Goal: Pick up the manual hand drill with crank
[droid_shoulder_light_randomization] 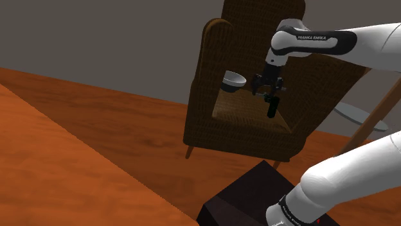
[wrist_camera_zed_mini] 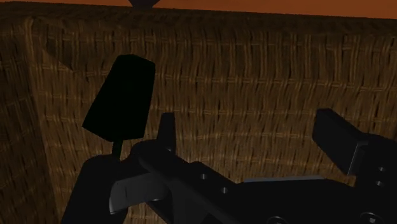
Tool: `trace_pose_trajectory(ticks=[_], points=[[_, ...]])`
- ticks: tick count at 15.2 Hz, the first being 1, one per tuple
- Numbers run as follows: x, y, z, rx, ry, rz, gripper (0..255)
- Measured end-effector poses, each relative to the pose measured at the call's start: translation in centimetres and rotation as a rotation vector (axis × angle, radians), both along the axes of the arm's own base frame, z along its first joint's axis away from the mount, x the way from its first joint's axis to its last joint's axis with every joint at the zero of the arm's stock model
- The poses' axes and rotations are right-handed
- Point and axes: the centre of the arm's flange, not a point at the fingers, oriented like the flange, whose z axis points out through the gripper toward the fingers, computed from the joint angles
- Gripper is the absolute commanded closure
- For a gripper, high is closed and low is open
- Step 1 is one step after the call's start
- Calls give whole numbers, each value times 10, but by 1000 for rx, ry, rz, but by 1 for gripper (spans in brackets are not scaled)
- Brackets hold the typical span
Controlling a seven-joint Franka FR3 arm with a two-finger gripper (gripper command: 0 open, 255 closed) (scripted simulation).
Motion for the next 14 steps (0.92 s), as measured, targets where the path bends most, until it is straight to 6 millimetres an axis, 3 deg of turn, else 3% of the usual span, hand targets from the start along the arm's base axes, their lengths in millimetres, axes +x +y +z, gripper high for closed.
trace_pose_trajectory(ticks=[8, 14], points=[[31, -92, -23, -56, -2, -236, 0], [39, -166, -32, -97, -4, -414, 0]])
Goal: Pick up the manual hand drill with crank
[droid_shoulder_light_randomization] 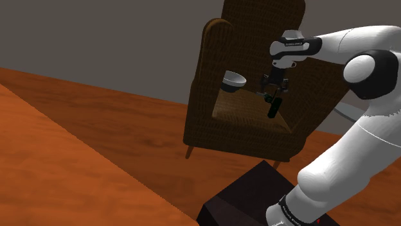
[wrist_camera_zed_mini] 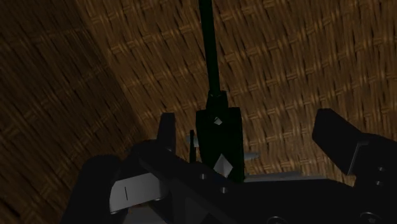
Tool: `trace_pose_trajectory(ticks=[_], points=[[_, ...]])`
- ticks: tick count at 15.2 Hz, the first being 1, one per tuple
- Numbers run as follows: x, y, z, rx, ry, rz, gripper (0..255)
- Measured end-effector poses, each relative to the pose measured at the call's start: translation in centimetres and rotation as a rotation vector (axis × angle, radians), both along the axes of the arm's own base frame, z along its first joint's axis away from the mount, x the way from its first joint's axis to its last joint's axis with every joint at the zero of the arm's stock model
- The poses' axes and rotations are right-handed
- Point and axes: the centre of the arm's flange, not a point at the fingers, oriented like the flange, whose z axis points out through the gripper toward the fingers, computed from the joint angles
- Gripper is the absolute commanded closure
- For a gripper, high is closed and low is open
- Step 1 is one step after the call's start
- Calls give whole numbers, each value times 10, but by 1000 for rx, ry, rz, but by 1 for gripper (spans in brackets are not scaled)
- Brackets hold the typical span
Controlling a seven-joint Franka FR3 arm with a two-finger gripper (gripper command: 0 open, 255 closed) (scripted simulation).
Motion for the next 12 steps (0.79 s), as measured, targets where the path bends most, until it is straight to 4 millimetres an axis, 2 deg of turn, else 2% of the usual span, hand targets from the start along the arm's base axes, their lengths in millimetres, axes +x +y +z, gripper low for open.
trace_pose_trajectory(ticks=[2, 9, 10, 12], points=[[-2, -16, -8, -9, 0, -40, 0], [-1, -22, -43, -13, 0, -53, 0], [-1, -22, -45, -13, 0, -53, 255], [-1, -21, -47, -13, -1, -53, 255]])
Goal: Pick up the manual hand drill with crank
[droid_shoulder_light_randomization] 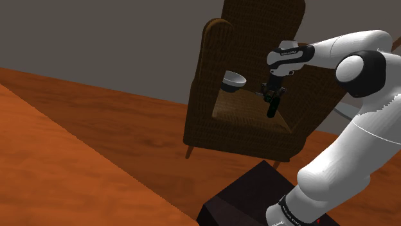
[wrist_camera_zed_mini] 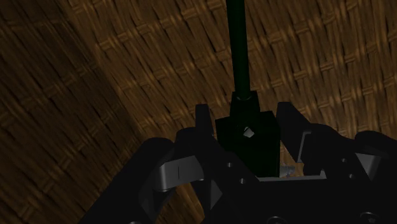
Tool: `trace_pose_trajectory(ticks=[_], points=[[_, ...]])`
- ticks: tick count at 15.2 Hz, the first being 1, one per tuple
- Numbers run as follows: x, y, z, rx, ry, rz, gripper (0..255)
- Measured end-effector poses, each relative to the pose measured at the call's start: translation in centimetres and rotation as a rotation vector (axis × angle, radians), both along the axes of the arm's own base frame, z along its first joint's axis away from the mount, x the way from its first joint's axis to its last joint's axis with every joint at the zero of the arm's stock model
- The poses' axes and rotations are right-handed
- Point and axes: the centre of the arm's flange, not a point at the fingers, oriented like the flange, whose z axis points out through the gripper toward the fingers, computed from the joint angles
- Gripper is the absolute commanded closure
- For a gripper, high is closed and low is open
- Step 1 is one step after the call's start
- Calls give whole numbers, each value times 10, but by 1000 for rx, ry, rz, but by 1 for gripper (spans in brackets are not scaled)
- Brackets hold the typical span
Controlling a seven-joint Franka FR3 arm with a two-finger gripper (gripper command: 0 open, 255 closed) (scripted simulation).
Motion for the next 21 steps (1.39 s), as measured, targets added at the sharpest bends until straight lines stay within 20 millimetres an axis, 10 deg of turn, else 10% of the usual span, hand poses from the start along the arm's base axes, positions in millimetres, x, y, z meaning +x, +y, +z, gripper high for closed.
trace_pose_trajectory(ticks=[9, 21], points=[[0, 0, 2, 0, 0, 0, 255], [2, 3, 60, 7, 4, 6, 255]])
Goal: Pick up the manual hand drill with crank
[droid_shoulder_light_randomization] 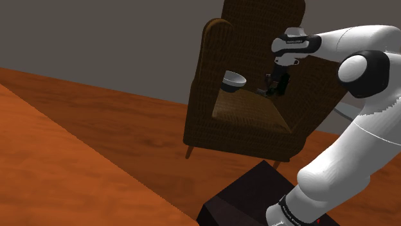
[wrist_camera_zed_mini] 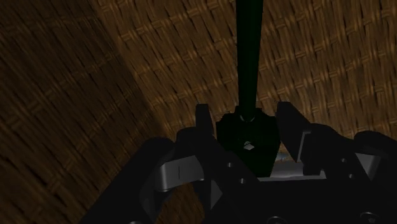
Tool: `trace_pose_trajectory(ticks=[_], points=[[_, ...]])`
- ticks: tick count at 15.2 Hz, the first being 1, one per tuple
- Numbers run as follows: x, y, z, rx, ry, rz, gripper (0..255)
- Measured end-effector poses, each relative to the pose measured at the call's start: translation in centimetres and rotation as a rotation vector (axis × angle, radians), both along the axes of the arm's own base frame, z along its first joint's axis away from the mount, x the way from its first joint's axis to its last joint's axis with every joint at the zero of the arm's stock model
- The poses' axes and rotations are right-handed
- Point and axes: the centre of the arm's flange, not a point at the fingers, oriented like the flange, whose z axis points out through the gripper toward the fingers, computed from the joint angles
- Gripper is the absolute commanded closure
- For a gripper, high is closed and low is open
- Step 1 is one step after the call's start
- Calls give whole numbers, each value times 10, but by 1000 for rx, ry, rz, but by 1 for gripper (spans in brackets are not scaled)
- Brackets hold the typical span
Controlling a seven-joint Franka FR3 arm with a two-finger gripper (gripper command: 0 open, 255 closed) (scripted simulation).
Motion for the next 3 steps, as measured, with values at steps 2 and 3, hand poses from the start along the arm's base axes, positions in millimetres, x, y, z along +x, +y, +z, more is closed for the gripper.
trace_pose_trajectory(ticks=[2, 3], points=[[2, 1, 10, 7, -1, 2, 255], [3, 2, 13, 9, -3, 2, 255]])
